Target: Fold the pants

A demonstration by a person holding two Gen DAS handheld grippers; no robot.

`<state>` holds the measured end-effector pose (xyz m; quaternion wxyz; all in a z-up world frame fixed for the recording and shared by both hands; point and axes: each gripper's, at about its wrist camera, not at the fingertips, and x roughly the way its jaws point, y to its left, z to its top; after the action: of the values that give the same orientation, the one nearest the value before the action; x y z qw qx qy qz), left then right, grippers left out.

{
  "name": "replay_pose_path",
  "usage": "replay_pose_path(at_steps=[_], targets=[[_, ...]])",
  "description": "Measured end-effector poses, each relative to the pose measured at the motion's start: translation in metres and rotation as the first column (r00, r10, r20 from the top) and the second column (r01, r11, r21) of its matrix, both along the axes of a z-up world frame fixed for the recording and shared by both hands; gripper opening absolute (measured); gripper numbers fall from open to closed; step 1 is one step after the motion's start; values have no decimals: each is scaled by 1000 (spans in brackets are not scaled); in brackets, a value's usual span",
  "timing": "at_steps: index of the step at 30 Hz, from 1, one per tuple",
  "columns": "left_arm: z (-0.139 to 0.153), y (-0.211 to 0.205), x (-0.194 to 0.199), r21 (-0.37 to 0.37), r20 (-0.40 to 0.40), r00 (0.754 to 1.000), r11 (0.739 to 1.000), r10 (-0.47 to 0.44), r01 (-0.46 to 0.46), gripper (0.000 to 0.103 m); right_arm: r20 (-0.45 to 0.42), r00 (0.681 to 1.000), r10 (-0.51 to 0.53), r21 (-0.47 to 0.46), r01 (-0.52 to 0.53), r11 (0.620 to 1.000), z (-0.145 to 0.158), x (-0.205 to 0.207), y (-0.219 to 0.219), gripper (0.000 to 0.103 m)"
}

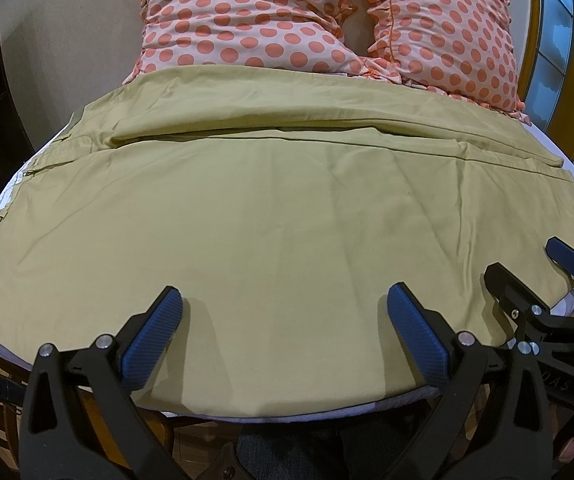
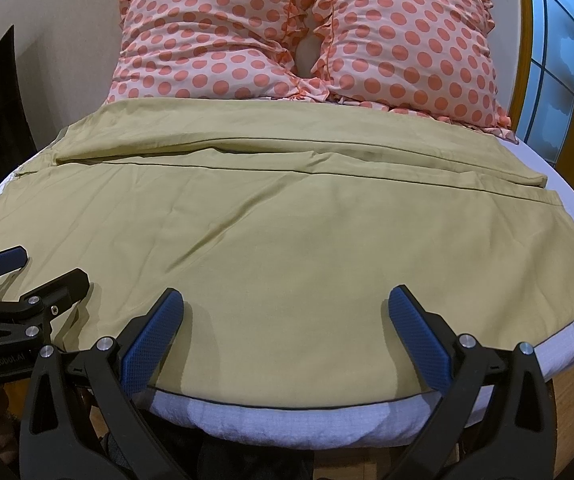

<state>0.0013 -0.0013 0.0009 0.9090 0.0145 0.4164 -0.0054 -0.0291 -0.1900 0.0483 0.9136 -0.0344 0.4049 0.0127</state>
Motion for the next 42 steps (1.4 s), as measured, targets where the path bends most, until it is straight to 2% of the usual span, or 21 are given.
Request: replay_pose_path(at_steps=[12, 18, 20, 22, 24, 27, 29, 31, 32, 33, 34, 35, 37, 42], targets=[[0, 0, -3, 0, 38, 999, 1000, 0, 0, 101, 60, 998, 9, 3, -9, 1000, -3, -5, -2, 102], [-4, 3, -11, -2, 98, 995, 1000, -22, 22, 101, 60, 993, 97, 15, -98, 995, -3, -10, -9, 102], [-5, 5, -14, -2, 114, 993, 999, -39, 39, 101, 24, 992, 124, 23, -125, 992, -1, -6, -17, 102], [-2, 8, -12, -3, 105, 993, 999, -53, 53, 101, -7, 997, 71, 16, -71, 997, 9, 7, -36, 102], [1, 13, -7, -6, 91, 995, 999, -50, 51, 101, 6, 1000, 5, 23, -5, 1000, 30, 28, -65, 102], [9, 22, 4, -21, 92, 995, 999, -37, 39, 101, 23, 987, -157, 49, 155, 987, 69, 81, -119, 102], [17, 27, 14, -39, 93, 995, 999, -27, 31, 101, 16, 961, -277, 50, 276, 960, 85, 129, -153, 102], [26, 31, 25, -60, 102, 995, 998, -25, 31, 101, -15, 927, -375, 43, 375, 926, 88, 174, -181, 102], [29, 32, 27, -63, 105, 994, 998, -23, 30, 101, -54, 893, -447, 52, 449, 892, 83, 210, -202, 102], [32, 33, 33, -64, 109, 994, 998, -20, 27, 101, -81, 870, -486, 55, 491, 869, 79, 227, -215, 102], [34, 34, 36, -62, 111, 994, 998, -17, 24, 101, -130, 821, -556, 54, 565, 823, 68, 257, -232, 96], [37, 33, 42, -61, 112, 994, 998, -16, 23, 101, -163, 793, -587, 62, 602, 796, 60, 273, -242, 88], [38, 33, 48, -62, 110, 994, 998, -18, 25, 101, -233, 731, -641, 65, 670, 740, 38, 311, -263, 81], [36, 36, 63, -58, 107, 994, 998, -21, 27, 101, -260, 634, -728, 15, 757, 654, 3, 351, -284, 78]])
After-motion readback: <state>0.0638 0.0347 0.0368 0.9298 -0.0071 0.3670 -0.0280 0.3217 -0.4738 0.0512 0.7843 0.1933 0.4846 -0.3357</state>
